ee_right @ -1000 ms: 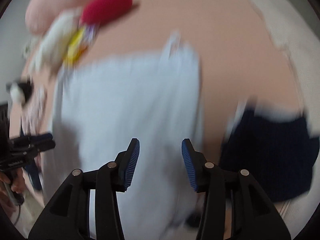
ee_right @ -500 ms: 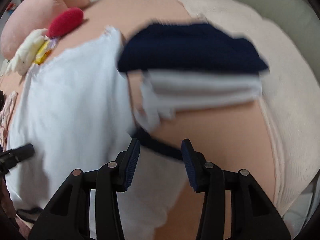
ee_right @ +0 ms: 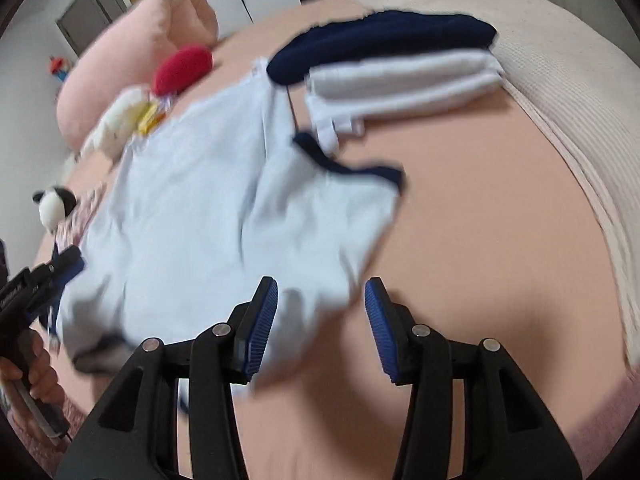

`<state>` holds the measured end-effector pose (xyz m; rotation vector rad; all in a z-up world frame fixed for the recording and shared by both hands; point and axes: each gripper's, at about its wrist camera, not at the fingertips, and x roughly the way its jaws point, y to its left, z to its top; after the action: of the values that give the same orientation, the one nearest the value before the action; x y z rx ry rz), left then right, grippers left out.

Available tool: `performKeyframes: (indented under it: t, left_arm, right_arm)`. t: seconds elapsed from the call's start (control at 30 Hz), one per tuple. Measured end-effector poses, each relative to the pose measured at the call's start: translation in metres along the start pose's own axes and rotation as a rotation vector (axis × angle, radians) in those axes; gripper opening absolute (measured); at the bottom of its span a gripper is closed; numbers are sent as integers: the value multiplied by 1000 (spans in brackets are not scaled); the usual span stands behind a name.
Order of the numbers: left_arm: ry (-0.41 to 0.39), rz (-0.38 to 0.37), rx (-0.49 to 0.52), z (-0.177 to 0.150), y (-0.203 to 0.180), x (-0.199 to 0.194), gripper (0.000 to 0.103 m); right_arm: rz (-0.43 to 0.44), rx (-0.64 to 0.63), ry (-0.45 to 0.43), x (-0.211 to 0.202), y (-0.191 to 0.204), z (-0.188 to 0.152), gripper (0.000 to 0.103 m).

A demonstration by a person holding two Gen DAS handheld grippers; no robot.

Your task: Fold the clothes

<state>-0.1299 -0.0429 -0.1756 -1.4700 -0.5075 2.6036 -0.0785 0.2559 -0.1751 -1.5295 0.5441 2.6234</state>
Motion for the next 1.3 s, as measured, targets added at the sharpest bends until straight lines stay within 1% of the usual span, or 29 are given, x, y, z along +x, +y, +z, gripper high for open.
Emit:
performKeyframes:
  t: [0.07,0.1,0.13,0.17,0.23,0.37,0.4,0.43,0.47,0.5,0.57,0.6,0.63,0.67,0.7,0.8,0.83,0.9,0.93,0.97,1.0,1.03,1.07,1.1,1.13,1.23,1.3]
  left_arm:
    - [-16,35,-19,-24,11,-20,47]
    - [-21,52,-29,-34,16,-26,47]
    - [-12,59,-44,-43,21,-27,47]
    - [13,47,-60,-51,26,-26,47]
    - [66,4,-89,-64,33,-20,47]
    - [33,-44,-172,-75,41,-5,47]
    - [29,-51,-197,-75,43,1,47]
    - [27,-47,-201,-75,43,7,47]
    - [26,-31,-182,-75,40,11,47]
    - [15,-9,-154,-76,36,13,47]
    - [-27,32,-99,-78,25,11,47]
    - [-48,32,-103,-78,23,8,47]
    - [-68,19,-113,-76,22,4,46]
    - [-86,-9,-130,-74,22,0,46]
    - [-92,-15,-133,-71,21,-1,47]
    - [-16,120,-42,-72,11,20,47]
    - [-13,152,-18,-75,8,24,44]
    - [-39,169,-1,-78,5,19,23]
    - [-48,173,5,-79,4,16,9]
    - [-54,174,11,-79,3,13,9]
    - [-58,172,18,-78,4,9,9]
    - [-60,170,31,-76,4,5,9]
    - [-60,169,50,-75,2,0,8]
    - [-61,167,69,-73,0,-5,8]
    - [-62,165,88,-72,-2,-9,7]
    - [-61,166,150,-67,-8,-23,6]
    - [-38,167,174,-68,-8,-30,6]
  right_arm:
    - [18,9,2,-17,-8,-5,60]
    - [16,6,2,-18,-10,-7,64]
    - [8,9,5,-17,-13,-4,64]
    - [-3,16,11,-14,-17,1,64]
    - [43,63,49,-20,-27,7,63]
    - [84,155,66,0,-40,12,65]
    - [87,161,63,2,-40,11,67]
    - [87,158,57,2,-39,9,68]
    - [87,155,50,1,-38,8,68]
    - [87,135,49,1,-35,6,68]
    - [128,109,61,-2,-27,-3,67]
    - [158,105,67,-3,-23,-10,67]
    - [161,76,66,-5,-15,-16,66]
    - [148,32,61,-6,-5,-23,66]
    - [136,-12,57,-7,5,-29,66]
    - [96,-139,44,-4,38,-41,66]
    - [73,-167,34,1,47,-42,66]
    - [12,-209,6,12,61,-42,67]
    - [-25,-231,-9,17,66,-42,66]
    - [-62,-254,-23,23,70,-43,63]
    - [-72,-268,-27,24,73,-43,44]
    - [-66,-277,-26,21,74,-42,31]
    - [-61,-286,-24,19,75,-42,25]
    - [-51,-292,-16,16,76,-41,16]
    - [-40,-295,-10,12,75,-40,13]
    - [-5,-276,-19,-8,75,-37,11]
    - [21,-261,-23,-22,76,-39,10]
